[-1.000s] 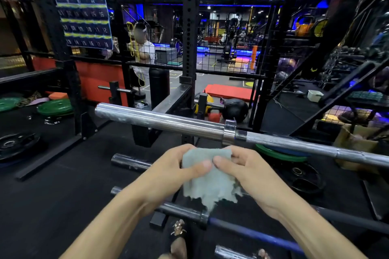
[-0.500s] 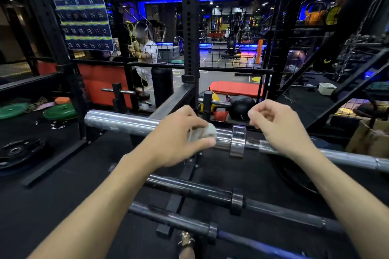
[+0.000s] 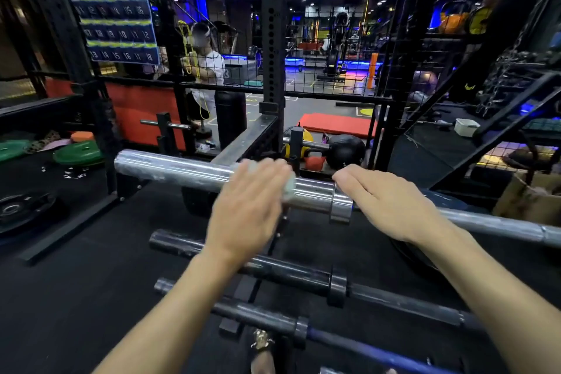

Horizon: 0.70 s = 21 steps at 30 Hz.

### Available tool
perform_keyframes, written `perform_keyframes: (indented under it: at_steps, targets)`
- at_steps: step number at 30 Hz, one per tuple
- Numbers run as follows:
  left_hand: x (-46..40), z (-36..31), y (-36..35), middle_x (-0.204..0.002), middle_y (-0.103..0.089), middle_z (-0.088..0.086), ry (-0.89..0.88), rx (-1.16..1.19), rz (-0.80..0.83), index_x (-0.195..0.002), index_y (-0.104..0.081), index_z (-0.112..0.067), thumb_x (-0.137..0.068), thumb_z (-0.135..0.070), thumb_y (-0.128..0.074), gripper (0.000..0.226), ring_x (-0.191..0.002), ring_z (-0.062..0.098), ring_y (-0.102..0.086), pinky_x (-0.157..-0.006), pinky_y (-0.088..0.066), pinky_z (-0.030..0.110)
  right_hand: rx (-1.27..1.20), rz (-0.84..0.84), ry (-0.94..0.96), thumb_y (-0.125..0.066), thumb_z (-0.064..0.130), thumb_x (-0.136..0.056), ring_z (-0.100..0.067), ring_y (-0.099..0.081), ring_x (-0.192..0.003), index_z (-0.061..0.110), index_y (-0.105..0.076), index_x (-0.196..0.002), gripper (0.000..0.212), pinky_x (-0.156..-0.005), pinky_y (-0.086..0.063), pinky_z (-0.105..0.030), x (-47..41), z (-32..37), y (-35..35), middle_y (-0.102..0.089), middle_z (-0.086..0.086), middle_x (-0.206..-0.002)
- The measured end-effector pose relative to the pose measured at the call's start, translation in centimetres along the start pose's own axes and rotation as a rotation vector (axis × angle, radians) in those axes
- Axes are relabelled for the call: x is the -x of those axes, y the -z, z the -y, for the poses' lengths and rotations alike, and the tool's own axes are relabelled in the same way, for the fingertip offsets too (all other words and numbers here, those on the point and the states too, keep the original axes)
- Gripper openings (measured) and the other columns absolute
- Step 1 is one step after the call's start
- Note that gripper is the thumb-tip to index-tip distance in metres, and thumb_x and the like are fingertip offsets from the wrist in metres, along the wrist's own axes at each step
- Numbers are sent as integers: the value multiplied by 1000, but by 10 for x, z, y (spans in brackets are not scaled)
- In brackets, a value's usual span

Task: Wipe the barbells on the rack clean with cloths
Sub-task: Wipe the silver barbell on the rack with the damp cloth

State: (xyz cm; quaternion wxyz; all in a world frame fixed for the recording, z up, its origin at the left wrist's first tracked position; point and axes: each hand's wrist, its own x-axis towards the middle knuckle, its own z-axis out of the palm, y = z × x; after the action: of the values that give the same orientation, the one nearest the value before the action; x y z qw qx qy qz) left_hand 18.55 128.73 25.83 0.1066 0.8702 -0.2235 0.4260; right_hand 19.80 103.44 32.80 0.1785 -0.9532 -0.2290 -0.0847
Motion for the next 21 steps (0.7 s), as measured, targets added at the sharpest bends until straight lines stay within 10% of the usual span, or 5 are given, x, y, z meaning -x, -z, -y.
perform_keyframes:
  at_steps: [4, 11, 17, 21]
  targets:
    - [9, 6, 1, -146, -58, 6, 387, 21, -188, -138, -62, -7, -106, -21, -41, 41, -142, 24, -46, -125, -22, 46, 26, -20, 7, -14, 59, -104, -7, -53, -75, 31, -45, -89, 45, -76, -44, -39, 0, 3, -4, -56, 5, -74]
    - [4, -43, -21, -155, -48, 5, -33, 59, -83, -148, -52, -9, -103, -13, -50, 45, -148, 19, -38, -122, -30, 49, 40, -75, -12, -10, 58, -103, -13, -52, -73, 24, -45, -83, 52, -77, -43, -42, -2, 4, -4, -52, 1, -69]
    - [-2, -7, -1, -128, -67, 2, 448, 167, -298, -124, -68, -8, -105, -15, -41, 33, -127, 22, -56, -118, -30, 51, 56, -41, -67, -6, 61, -102, -23, -55, -77, 25, -43, -81, 56, -84, -45, -45, -3, 5, -6, -54, -2, -72]
    - [0, -77, -12, -145, -57, 4, 74, 300, -94, -137, -60, -4, -103, -11, -44, 38, -140, 15, -44, -122, -27, 44, 67, -11, -85, -6, 66, -99, -29, -61, -95, 29, -54, -95, 60, -85, -43, -43, -3, 8, -5, -66, 2, -91]
